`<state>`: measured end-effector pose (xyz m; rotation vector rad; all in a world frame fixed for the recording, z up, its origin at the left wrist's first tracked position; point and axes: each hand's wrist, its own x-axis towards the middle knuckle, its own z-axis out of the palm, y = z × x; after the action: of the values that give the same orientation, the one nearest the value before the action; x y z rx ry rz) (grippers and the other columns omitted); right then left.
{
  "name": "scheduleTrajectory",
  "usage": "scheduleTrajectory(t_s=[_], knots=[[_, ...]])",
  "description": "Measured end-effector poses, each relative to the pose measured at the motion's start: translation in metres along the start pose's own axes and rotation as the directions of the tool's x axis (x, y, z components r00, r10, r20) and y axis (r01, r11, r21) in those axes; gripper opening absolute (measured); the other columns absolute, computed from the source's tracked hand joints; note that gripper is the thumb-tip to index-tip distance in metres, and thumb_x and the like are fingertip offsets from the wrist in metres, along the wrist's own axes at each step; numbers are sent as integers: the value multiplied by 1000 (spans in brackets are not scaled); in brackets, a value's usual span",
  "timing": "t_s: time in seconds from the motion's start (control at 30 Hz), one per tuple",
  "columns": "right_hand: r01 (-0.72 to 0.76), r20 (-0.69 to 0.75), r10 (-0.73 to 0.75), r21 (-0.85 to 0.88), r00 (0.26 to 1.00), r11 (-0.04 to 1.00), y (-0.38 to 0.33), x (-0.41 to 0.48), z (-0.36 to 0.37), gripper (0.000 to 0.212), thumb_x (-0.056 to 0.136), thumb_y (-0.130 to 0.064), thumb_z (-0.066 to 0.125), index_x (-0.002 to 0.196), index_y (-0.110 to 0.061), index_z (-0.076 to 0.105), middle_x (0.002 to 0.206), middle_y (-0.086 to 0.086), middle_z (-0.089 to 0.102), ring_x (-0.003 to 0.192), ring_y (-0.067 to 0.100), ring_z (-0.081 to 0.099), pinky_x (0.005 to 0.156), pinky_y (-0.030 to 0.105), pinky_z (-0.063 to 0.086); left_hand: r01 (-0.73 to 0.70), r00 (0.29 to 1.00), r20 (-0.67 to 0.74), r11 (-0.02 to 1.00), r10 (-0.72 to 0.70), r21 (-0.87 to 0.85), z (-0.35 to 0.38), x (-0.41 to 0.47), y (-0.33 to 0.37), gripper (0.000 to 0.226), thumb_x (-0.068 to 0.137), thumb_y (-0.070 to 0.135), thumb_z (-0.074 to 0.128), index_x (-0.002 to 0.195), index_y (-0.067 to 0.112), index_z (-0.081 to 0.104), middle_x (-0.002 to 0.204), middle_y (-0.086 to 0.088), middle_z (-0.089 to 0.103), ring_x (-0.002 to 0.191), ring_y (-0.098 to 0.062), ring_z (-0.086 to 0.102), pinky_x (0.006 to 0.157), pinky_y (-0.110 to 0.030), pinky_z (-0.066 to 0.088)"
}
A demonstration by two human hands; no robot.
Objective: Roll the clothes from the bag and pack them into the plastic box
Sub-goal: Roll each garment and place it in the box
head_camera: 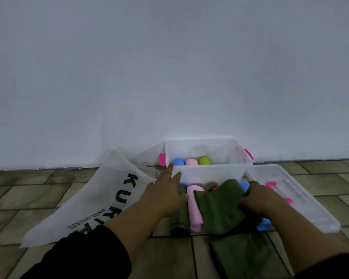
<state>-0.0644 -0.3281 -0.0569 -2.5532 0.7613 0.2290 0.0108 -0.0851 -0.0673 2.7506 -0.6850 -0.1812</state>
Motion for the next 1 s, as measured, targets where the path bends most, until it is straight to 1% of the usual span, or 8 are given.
scheduleTrajectory(t_s=[0.13, 0.27, 0.4, 0.57, 0.63, 0.77, 0.87, 1.0], knots=[[-8, 5, 7, 18, 1000, 1000, -20, -7, 4, 45, 79, -26, 65, 119, -15, 48, 75, -3, 39, 82, 21, 51, 76, 29, 49, -54, 998, 13, 987, 57, -150, -13, -23, 17, 59, 91, 45, 53, 144, 26, 36, 156, -1, 27, 134, -15, 36, 106, -33, 33], [-52, -62, 59, 118, 996, 992, -30, -20, 5, 44, 76, -30, 68, 112, -7, 54, 84, 6, 50, 82, 23, 54, 74, 31, 49, 98, 982, 187, 857, -1, -506, -14, -55, 29, 43, 91, 41, 57, 128, 21, 55, 129, 3, 58, 109, -12, 56, 92, -26, 43], [235, -271, -247, -75, 930, 969, -56, -48, 17, 46, 67, -39, 68, 102, -19, 45, 89, -2, 46, 80, 18, 51, 63, 28, 38, 526, 828, 544, 150, 133, -837, -8, -82, 37, 45, 92, 57, 44, 115, 21, 60, 109, -1, 72, 103, -20, 67, 81, -36, 51], [555, -450, -692, -414, 564, 722, -72, -116, 69, 42, 58, -38, 71, 93, -24, 52, 88, -2, 61, 80, 25, 57, 66, 36, 45, 365, 904, 425, -434, -45, -824, -24, -85, 11, 65, 90, 63, 39, 119, 9, 60, 105, -16, 72, 105, -33, 62, 88, -44, 50], [593, -386, -717, -402, 581, 697, -66, -131, 90, 36, 67, -32, 67, 99, -29, 50, 99, -5, 63, 91, 23, 58, 77, 42, 47, 275, 912, 357, -343, -204, -898, -35, -88, -3, 43, 93, 52, 45, 113, 15, 54, 110, -9, 69, 103, -30, 62, 84, -42, 50], [682, -154, -748, -325, 646, 656, -45, -143, 133, 39, 83, -34, 52, 121, -39, 41, 129, -11, 51, 119, 19, 46, 99, 45, 34, 102, 858, -17, 203, -513, -974, -43, -101, -14, 24, 94, 32, 53, 117, 29, 56, 111, 3, 61, 104, -20, 58, 94, -43, 47], [662, -92, -734, -369, 673, 653, -38, -149, 151, 43, 84, -33, 47, 126, -33, 41, 131, -5, 49, 120, 26, 45, 95, 46, 37, -4, 948, -166, 511, -271, -860, -30, -119, -5, 12, 93, 24, 54, 100, 30, 62, 97, 6, 68, 92, -16, 64, 84, -35, 53], [628, -99, -670, -269, 736, 730, -30, -158, 155, 46, 80, -35, 48, 125, -31, 42, 129, 0, 45, 122, 25, 40, 95, 40, 38, 118, 990, 128, 869, -64, -480, 14, -130, -3, 20, 94, 20, 51, 111, 25, 60, 115, 3, 63, 103, -12, 58, 93, -30, 48]])
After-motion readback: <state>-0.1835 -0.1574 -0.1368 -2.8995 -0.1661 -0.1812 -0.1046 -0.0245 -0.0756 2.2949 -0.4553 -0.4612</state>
